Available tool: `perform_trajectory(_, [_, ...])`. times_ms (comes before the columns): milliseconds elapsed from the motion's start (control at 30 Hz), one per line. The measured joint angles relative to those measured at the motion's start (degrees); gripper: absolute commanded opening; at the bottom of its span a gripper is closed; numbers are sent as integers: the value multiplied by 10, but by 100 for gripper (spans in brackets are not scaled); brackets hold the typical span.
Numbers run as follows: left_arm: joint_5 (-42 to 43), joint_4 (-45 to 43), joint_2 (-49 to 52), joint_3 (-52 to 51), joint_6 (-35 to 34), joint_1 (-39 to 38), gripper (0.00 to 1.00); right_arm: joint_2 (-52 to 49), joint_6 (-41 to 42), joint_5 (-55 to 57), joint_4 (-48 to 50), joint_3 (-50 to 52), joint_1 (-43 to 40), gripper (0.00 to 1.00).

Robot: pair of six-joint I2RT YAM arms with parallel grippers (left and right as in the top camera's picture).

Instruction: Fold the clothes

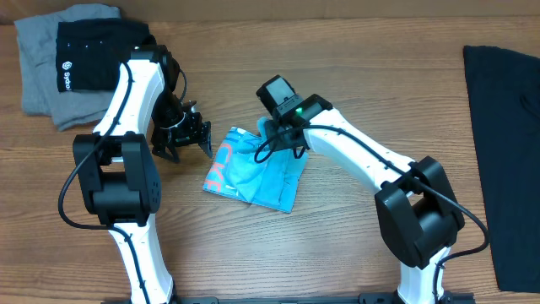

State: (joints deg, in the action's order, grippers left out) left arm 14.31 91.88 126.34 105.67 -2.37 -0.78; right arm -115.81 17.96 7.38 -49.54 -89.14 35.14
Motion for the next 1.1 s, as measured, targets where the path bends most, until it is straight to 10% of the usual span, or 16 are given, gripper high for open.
perform_trajectory(233, [0,1,0,0,0,0,83,0,2,11,-83,0,-45,12])
perform_trajectory(433, [-2,-1,0,0,0,0,85,0,28,21,-172,0,-73,92])
perform_trajectory(1100, [179,-109,0,-22,85,-91,89,119,142,5,-205,-45,-185,100])
